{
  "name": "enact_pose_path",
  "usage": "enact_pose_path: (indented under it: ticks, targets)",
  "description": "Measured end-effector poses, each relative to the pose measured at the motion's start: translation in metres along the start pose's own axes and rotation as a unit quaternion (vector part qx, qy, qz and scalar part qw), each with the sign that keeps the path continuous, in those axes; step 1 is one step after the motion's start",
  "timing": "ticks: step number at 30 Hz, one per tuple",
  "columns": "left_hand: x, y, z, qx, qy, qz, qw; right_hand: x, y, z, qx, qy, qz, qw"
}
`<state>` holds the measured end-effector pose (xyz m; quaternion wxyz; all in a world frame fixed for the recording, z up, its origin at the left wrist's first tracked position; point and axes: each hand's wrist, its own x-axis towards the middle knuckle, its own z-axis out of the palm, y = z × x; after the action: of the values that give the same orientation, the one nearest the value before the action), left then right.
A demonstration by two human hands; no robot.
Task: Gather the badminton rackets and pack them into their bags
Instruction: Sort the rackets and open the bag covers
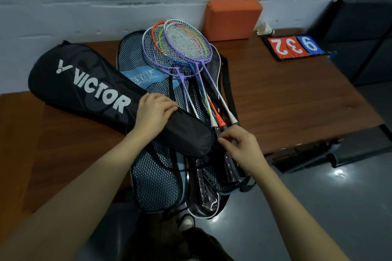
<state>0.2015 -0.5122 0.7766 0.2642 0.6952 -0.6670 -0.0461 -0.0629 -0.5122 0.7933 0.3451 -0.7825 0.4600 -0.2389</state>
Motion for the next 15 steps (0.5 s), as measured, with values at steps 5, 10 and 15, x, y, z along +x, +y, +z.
enact_pose_path:
  ticks: [5,10,15]
  targets:
    - [-0.013,0.002,0.006,-0.025,0.022,0.005,0.999,0.039,-0.021,0.023,-0.018,-0.027,0.004,0.999]
    - [-0.025,-0.012,0.004,-0.033,0.044,-0.085,0.995,0.091,-0.046,0.061,-0.198,-0.161,-0.009,0.967]
    - [-0.062,-0.042,-0.006,0.026,-0.008,-0.342,0.939,0.11,-0.047,0.105,-0.236,-0.213,-0.006,0.948]
